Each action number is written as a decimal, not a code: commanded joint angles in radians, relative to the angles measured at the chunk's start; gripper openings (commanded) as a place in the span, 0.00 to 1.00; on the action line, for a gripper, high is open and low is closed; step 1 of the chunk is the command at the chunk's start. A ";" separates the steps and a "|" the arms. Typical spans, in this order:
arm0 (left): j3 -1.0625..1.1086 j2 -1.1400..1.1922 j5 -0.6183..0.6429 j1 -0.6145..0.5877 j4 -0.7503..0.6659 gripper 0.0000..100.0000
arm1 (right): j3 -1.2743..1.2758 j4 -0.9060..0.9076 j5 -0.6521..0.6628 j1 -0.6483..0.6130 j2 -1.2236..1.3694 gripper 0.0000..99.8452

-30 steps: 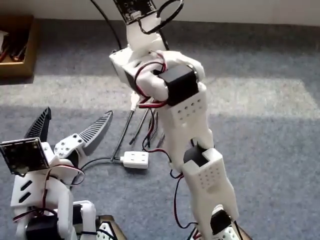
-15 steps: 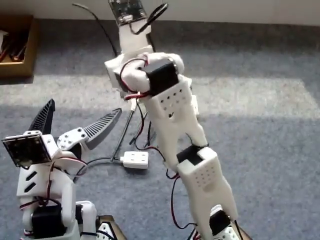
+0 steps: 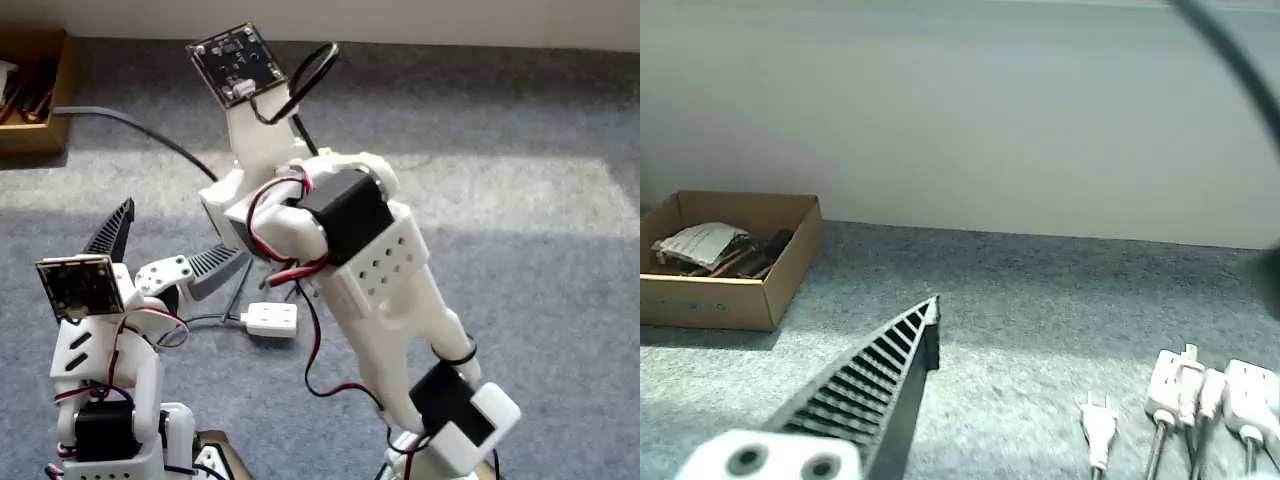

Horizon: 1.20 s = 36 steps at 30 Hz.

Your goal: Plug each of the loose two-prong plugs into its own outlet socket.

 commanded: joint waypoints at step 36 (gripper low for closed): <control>0.021 -0.016 -0.025 -0.156 -0.074 0.55 | 1.096 -0.522 -0.180 0.186 -0.484 0.01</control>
